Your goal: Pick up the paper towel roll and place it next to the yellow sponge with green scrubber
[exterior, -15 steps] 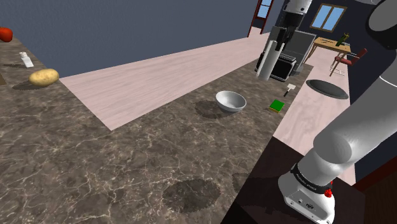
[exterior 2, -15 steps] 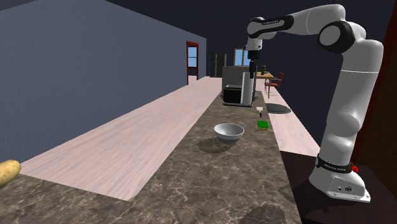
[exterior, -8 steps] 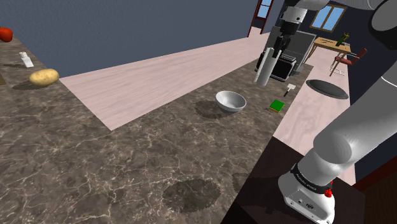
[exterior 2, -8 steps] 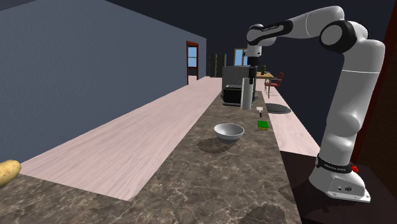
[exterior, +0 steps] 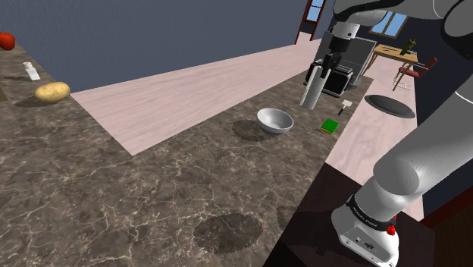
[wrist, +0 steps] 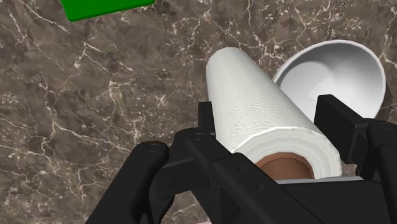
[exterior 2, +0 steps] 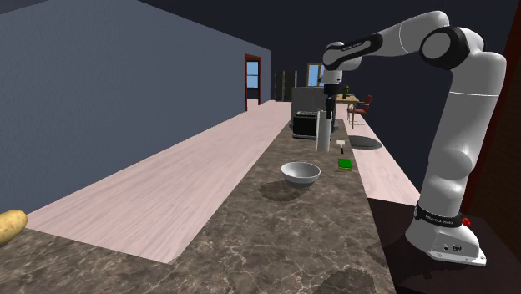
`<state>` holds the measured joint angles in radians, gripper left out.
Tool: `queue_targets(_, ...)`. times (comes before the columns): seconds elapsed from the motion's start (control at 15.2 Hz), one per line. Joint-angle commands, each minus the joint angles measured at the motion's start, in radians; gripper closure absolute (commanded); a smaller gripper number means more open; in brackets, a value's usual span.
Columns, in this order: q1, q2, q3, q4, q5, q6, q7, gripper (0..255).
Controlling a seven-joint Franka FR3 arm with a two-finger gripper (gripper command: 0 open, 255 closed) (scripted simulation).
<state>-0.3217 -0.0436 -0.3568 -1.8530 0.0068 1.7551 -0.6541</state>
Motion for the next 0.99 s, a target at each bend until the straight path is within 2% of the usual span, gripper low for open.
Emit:
queue_targets(0.0,0.000,0.002,0.000,-0.024,0.001,0.026,-0.001,255)
queue_targets(0.92,-0.002,0.037,-0.004,-0.174,0.014,0.210,-0.014,255)
